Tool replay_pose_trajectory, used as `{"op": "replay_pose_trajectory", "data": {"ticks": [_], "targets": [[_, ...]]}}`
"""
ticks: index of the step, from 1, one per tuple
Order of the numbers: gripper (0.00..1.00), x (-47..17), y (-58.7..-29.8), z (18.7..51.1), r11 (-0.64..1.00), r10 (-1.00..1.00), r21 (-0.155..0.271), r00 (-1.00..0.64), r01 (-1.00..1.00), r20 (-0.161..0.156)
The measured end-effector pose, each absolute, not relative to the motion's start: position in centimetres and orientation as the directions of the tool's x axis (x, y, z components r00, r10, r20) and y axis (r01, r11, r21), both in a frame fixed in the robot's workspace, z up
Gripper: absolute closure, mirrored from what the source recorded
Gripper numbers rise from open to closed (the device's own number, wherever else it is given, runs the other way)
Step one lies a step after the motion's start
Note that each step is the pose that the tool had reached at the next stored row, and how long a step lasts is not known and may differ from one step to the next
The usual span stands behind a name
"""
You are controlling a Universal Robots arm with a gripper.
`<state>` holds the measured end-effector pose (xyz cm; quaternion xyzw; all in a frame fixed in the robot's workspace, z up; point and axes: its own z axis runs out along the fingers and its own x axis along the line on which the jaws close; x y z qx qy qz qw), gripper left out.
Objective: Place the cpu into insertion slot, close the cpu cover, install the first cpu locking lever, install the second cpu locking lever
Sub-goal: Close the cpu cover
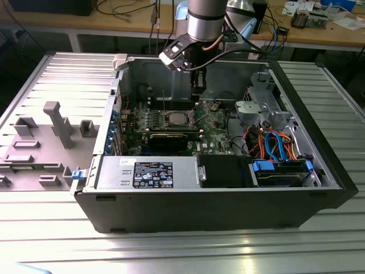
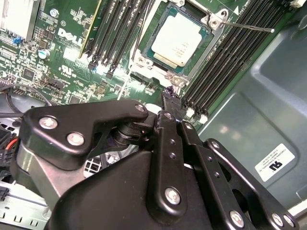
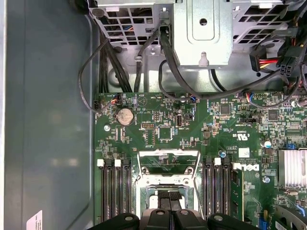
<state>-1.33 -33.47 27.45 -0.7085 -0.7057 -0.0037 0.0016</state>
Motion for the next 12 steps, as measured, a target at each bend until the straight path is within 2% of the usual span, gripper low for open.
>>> {"op": "replay_pose_trajectory", "data": {"ticks": [12], "targets": [[0.89,-0.99,-33.47,27.45,-0.004,1.000,0.003,0.004,1.000,0.007]]}}
